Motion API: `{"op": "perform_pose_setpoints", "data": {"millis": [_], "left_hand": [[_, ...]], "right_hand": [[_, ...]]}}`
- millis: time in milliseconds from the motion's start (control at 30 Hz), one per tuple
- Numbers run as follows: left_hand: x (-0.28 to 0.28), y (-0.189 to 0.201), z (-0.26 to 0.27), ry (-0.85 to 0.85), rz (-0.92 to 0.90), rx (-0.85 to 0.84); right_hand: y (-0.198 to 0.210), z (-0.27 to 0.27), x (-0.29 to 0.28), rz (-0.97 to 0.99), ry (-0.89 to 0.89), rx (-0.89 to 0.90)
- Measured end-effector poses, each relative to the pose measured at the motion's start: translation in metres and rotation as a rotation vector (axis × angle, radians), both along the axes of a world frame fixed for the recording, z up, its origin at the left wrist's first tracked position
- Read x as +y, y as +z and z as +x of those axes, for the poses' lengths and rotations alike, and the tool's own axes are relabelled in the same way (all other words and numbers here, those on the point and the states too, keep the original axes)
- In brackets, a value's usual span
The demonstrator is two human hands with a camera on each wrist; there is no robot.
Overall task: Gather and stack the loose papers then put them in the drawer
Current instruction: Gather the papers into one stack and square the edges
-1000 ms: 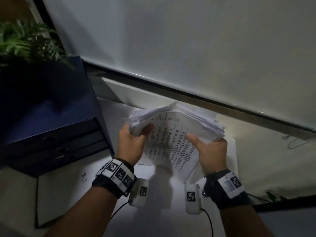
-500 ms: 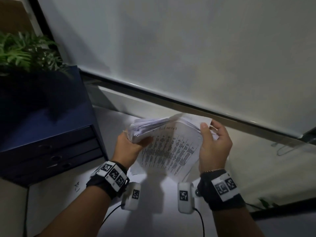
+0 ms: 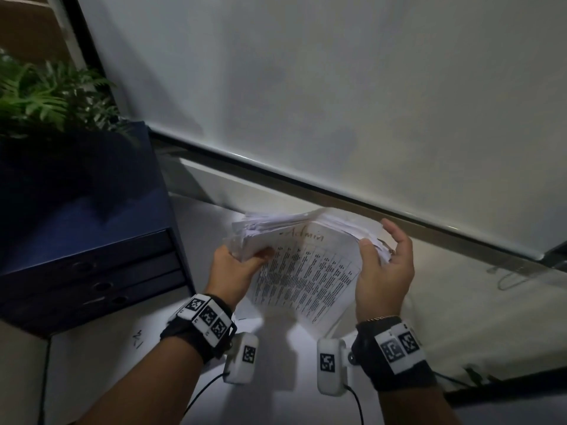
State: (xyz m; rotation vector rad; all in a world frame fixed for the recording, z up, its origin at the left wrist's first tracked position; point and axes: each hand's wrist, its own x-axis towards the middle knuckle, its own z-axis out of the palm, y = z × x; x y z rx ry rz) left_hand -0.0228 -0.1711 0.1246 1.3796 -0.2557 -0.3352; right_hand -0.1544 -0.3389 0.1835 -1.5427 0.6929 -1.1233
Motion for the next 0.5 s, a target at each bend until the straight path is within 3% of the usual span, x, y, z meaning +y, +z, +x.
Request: {"op": "perform_pose_setpoints", "data": {"millis": [367,500], "left_hand": [[0.001,0.005,-0.001,0.025,-0.003,0.011],[0.011,0.007,0.002,0.082,-0.003,-0.014]], "right_hand": [[-0.004,0.000,0.002,-0.019,0.015,-0.015],[0.000,-0.008,-0.001,-0.087,0.138,-0.059]]}}
